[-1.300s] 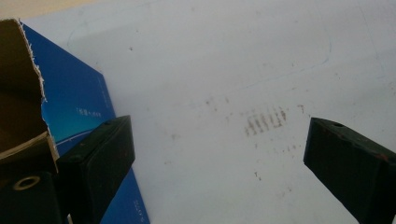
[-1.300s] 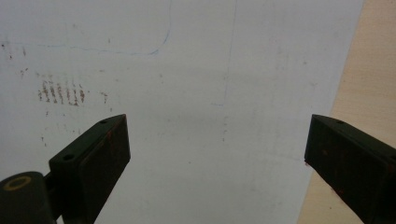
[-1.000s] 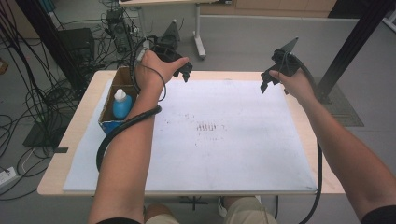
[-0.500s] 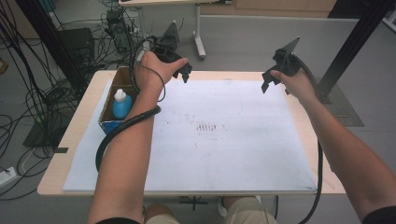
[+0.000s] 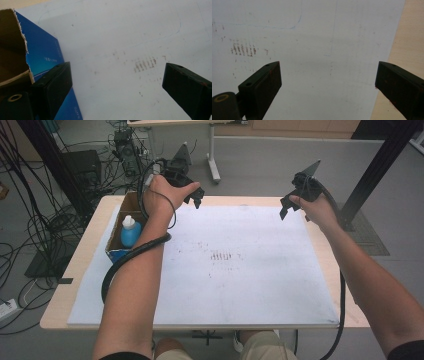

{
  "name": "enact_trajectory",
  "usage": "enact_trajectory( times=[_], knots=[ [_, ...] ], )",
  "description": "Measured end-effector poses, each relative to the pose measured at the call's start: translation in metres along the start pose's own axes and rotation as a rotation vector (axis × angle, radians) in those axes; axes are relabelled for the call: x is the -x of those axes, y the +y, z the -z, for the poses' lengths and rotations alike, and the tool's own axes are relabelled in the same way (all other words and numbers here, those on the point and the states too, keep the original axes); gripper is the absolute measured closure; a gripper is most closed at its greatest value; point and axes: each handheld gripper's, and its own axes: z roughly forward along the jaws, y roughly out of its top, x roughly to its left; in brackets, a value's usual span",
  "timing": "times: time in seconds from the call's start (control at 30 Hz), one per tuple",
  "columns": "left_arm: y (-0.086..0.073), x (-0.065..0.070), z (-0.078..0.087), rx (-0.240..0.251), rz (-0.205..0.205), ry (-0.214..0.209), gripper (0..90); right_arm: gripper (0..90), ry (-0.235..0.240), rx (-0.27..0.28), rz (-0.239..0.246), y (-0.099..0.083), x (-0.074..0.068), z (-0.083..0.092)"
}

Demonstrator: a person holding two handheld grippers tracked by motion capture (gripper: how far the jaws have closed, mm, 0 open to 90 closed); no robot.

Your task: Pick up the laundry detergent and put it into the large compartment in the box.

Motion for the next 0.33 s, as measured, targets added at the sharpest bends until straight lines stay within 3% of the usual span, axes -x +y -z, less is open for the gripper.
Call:
enact_trajectory(
  times=[0.33],
  knots=[
    [-0.0034,-0.0065,0.0004,-0.002,0.012,0.0,9.7,6.8,-0.001,0.002,-0.003,-0.0015,0.0019,-0.0003]
  ],
)
